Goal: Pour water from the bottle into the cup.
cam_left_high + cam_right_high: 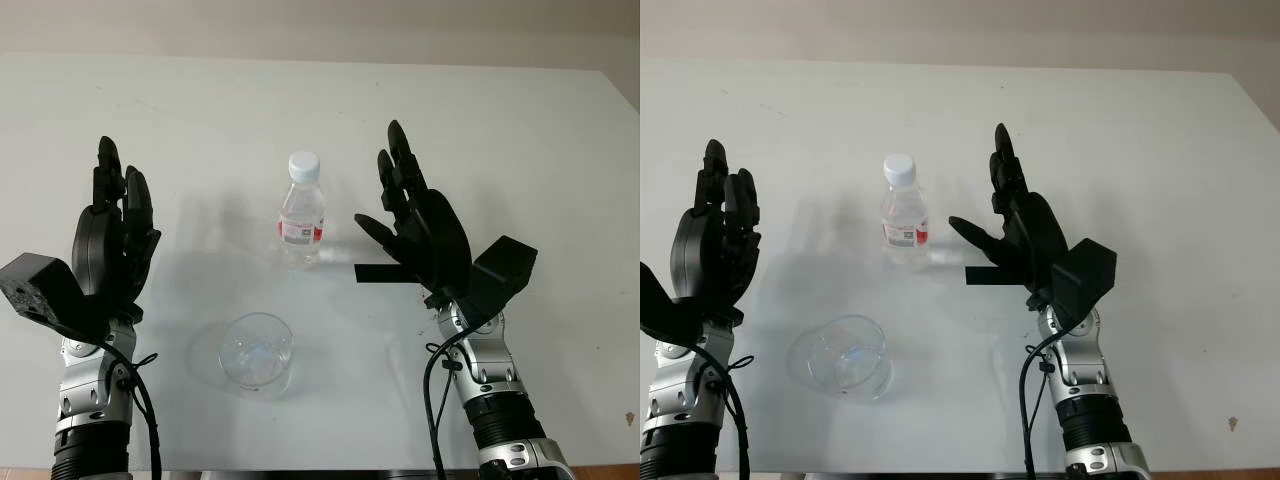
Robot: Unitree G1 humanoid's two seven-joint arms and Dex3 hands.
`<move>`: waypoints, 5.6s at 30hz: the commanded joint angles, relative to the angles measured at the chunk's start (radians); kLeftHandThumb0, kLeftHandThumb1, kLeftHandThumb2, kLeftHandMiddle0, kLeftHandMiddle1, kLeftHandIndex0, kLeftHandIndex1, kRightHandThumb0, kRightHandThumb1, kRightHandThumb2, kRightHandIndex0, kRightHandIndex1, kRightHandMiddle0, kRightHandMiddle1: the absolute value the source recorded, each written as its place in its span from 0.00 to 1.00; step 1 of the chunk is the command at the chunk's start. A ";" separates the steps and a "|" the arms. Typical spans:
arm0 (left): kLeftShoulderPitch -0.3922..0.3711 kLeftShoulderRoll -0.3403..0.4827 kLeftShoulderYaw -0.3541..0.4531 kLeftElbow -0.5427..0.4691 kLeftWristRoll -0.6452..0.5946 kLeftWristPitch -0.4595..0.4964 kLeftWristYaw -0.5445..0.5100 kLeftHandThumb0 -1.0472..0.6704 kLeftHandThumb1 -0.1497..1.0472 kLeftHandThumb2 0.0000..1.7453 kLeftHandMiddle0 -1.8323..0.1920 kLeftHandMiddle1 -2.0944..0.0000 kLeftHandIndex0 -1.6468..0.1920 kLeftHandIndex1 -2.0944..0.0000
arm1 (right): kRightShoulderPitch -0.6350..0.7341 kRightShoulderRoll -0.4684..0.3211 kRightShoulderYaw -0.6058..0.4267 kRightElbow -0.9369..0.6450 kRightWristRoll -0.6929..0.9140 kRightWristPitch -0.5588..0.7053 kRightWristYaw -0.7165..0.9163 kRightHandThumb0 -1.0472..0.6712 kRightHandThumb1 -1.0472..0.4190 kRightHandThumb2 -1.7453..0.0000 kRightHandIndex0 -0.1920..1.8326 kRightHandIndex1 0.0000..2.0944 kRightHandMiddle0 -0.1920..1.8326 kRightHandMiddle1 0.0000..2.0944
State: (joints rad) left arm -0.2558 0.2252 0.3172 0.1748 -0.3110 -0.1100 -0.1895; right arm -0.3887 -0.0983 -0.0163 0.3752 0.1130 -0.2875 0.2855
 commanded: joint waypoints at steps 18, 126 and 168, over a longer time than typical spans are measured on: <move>0.004 0.008 -0.010 -0.016 0.022 0.001 -0.005 0.20 1.00 0.33 1.00 1.00 1.00 1.00 | -0.086 -0.007 0.034 0.056 -0.029 0.022 0.073 0.06 0.06 0.97 0.00 0.00 0.00 0.00; -0.004 -0.019 -0.027 -0.022 0.030 -0.015 0.028 0.19 1.00 0.30 1.00 0.99 1.00 1.00 | -0.387 -0.289 0.276 -0.018 -1.040 -0.667 -0.541 0.30 0.00 0.87 0.68 1.00 0.58 1.00; -0.040 -0.029 -0.030 0.023 0.032 -0.052 0.029 0.19 1.00 0.31 1.00 0.99 1.00 1.00 | -0.440 -0.442 0.457 -0.242 -1.290 -0.550 -0.804 0.31 0.00 0.95 0.69 1.00 0.38 0.88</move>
State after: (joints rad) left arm -0.2978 0.1987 0.2859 0.2070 -0.2787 -0.1551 -0.1592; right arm -0.8101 -0.5415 0.4363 0.1489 -1.1940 -0.8298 -0.5138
